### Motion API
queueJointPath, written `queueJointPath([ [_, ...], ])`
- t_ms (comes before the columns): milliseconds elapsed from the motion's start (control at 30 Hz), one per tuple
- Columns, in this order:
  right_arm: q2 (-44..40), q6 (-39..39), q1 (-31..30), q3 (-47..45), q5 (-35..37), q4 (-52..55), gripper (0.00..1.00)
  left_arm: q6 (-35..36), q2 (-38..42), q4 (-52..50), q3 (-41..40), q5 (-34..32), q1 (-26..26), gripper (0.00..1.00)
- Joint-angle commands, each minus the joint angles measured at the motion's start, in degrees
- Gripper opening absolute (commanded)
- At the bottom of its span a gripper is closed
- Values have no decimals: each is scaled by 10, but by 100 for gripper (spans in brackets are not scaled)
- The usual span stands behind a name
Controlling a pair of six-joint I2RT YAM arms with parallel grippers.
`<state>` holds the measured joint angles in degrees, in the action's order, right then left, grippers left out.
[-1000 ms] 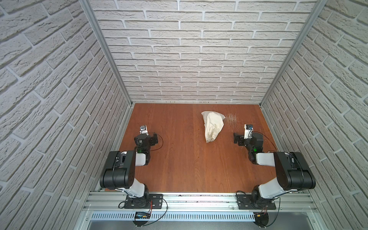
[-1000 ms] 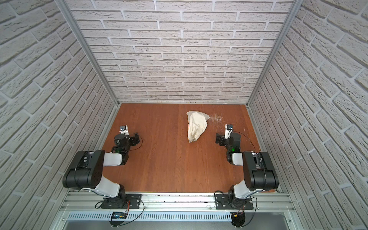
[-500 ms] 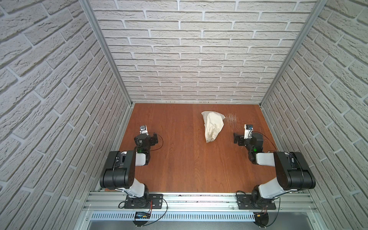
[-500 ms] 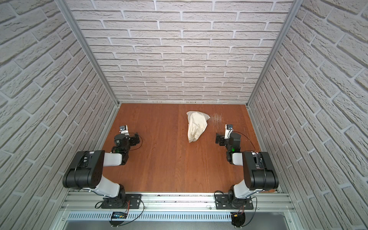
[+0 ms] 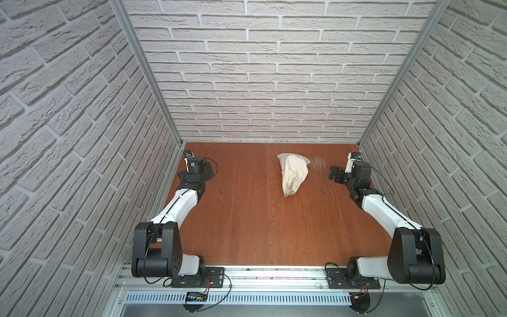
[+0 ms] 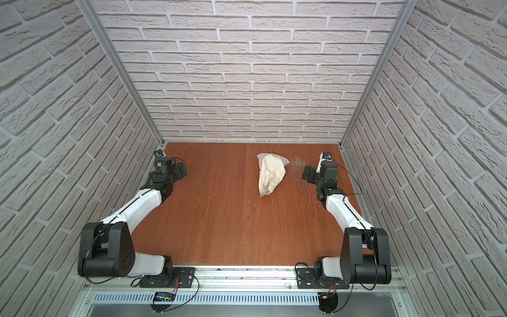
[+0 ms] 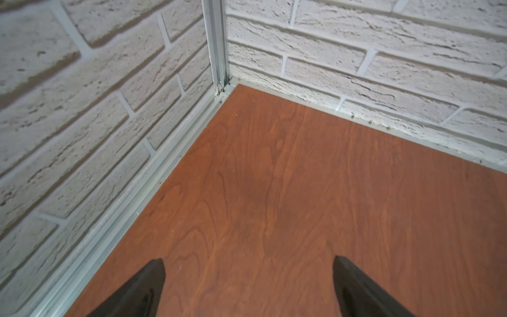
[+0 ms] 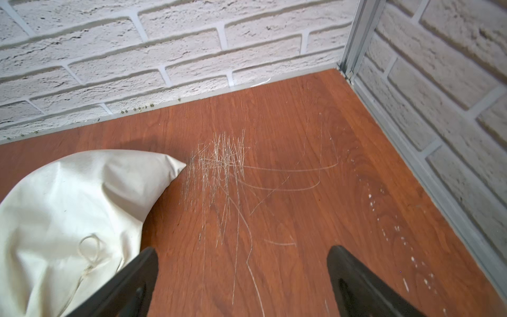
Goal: Close the soil bag
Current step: Move the soil bag to the center of the board.
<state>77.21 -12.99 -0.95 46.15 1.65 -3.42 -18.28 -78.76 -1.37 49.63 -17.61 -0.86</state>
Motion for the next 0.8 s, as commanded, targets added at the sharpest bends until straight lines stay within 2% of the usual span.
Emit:
queueJointPath([
  [0,-11,-30,-26,17,-23,130,100,-40,26,-76,18,88,7,98],
  [167,-25,-23,-94,49,-21,212,100,-52,42,-119,47,145,41,98],
  [400,-35,-21,-166,57,-27,266,99,-38,83,-157,57,160,125,99],
  [767,-81,-2,-210,26,-64,257,99,-76,151,-161,19,256,187,99],
])
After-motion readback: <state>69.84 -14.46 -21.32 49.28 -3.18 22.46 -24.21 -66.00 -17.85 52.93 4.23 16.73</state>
